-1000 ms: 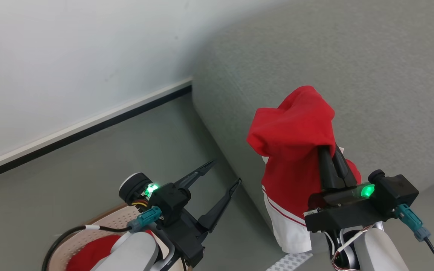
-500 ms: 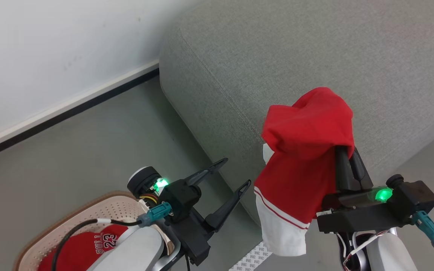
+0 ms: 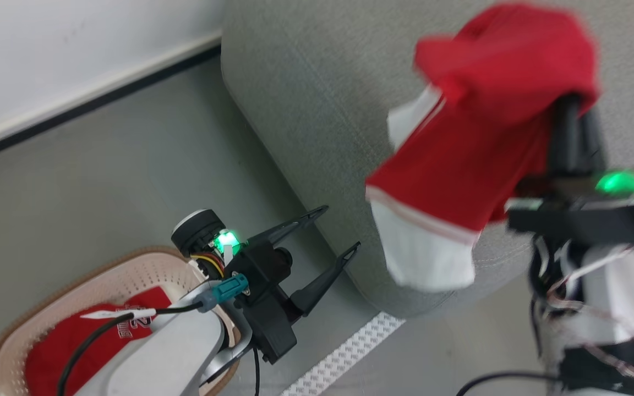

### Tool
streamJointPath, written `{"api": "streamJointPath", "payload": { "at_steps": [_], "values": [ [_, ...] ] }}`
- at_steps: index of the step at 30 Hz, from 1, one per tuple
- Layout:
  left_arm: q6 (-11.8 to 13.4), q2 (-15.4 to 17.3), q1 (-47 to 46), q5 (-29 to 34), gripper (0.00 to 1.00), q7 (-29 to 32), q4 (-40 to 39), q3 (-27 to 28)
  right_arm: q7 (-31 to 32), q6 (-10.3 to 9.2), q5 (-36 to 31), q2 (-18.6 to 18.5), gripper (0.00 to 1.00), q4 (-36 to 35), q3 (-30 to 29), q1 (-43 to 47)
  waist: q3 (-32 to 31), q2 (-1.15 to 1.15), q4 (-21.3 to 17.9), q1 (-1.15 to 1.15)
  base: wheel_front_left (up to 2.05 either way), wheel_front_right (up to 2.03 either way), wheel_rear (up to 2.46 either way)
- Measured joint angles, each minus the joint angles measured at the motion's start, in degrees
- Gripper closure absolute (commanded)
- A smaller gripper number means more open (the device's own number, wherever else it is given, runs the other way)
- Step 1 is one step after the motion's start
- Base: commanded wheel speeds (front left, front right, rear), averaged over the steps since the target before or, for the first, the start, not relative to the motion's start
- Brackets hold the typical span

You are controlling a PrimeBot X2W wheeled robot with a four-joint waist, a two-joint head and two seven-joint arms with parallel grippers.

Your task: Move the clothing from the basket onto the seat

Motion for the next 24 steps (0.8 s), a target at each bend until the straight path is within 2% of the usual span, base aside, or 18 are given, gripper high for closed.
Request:
{"api": "streamJointPath", "payload": {
  "at_steps": [4, 14, 24],
  "values": [
    [0.0, 1.4, -1.9, 0.7, 0.0, 2.1, -3.0, -0.4, 0.0, 0.01, 0.8, -2.2, 1.0, -0.4, -4.7, -8.5, 3.5, 0.0, 0.7, 0.0, 0.0, 0.0, 0.0],
    [0.0, 5.1, -8.0, 2.6, 0.0, 5.2, -9.2, 1.0, 0.0, 0.01, 3.8, -12.4, 1.0, 0.7, -14.7, -28.9, 13.8, 0.0, 4.1, 0.01, 0.0, 0.0, 0.0],
    [0.0, 8.0, -10.1, 3.7, 0.0, 7.4, -14.6, 1.2, 0.0, 0.01, 5.6, -20.2, 1.0, 6.3, -20.1, -38.8, 22.4, 0.01, 7.3, 0.01, 0.0, 0.0, 0.0]
  ]
}}
